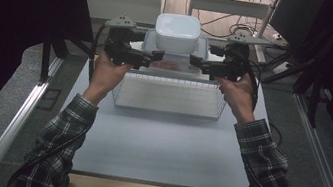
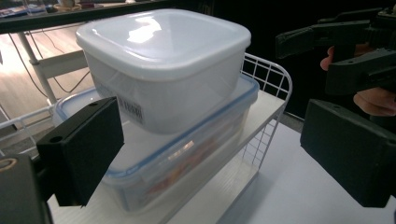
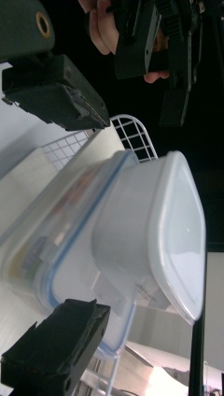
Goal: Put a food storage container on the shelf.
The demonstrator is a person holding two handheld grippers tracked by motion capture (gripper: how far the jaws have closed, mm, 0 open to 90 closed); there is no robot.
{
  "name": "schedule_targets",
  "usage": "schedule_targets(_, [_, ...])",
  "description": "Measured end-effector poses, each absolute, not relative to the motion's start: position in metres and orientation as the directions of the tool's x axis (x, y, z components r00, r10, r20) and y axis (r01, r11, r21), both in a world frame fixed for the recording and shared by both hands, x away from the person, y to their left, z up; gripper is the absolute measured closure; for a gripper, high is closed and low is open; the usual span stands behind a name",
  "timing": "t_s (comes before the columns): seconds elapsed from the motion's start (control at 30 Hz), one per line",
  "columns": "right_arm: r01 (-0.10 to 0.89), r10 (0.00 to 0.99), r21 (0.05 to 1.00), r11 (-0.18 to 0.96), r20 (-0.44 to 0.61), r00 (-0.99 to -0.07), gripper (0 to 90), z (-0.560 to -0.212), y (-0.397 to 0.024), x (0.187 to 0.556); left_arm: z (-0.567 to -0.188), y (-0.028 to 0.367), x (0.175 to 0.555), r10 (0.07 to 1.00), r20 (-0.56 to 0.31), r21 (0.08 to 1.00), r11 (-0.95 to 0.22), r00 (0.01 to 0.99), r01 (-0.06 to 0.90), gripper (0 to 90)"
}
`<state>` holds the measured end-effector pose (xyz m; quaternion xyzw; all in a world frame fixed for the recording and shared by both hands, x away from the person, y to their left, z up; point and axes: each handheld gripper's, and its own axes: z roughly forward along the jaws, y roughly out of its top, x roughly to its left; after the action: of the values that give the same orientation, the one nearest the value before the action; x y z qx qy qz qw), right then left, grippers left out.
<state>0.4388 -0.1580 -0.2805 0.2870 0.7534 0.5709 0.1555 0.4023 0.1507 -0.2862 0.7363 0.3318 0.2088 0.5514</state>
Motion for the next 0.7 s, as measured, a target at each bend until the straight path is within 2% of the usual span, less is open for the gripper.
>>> schedule_targets(0.7, [0.276,0.586,0.94,0.203,0.109,-0.803,8.0,-0.304,-0.161,0.424,-0.32,0.161,0.385,0.712,-0.07,0.946,-0.176,0.698,0.274,5.8])
